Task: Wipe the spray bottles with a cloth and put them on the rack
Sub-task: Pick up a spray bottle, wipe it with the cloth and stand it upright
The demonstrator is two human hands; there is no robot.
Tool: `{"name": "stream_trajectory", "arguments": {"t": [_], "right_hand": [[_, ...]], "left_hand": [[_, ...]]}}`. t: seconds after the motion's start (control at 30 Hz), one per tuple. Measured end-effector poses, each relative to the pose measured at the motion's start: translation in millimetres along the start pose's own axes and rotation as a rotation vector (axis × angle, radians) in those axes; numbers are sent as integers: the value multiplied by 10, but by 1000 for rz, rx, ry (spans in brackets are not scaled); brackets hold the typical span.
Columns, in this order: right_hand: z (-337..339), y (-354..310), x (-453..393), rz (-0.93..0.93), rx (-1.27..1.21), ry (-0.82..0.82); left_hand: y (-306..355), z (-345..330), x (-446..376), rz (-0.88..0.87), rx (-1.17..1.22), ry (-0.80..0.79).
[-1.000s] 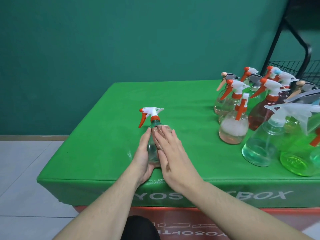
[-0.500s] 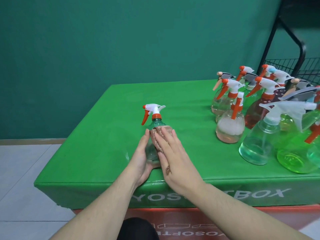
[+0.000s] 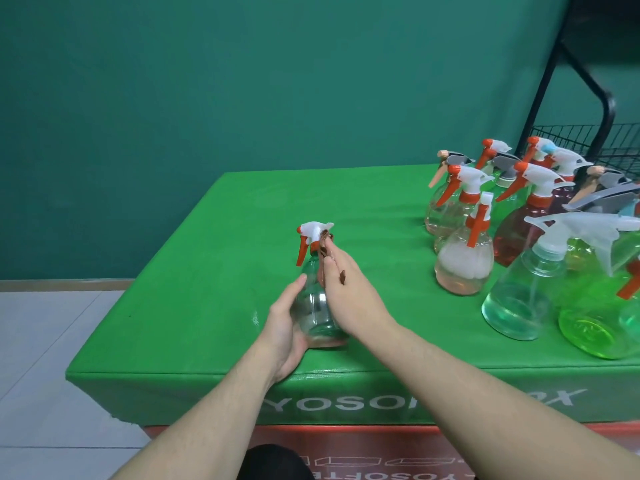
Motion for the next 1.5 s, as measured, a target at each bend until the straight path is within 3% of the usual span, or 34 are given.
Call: {"name": "stream_trajectory", "arguments": {"t": [0.27, 0.57, 0.83, 1.2, 1.5], "right_hand": [[-155, 64, 426, 270, 196, -6], [-182, 180, 711, 317, 343, -78], [-58, -7, 335, 360, 259, 23], [-17, -18, -61, 32, 47, -3], [-220, 104, 498, 254, 231, -28]], "left_hand": [[53, -3, 12, -24, 45, 16], [75, 58, 28, -85, 46, 99], [87, -112, 55, -72, -46, -91], [35, -17, 9, -23, 22, -42], [64, 38, 15, -29, 139, 46]]}}
Point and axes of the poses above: each hand's wrist, its own x-axis away from the middle knuckle, its own z-axis out of the back of the hand, y = z × x, the point moved 8 cm from there along -x, towards the middle knuckle, and after that the axes turned 5 degrees about y, right-handed, at the moved point
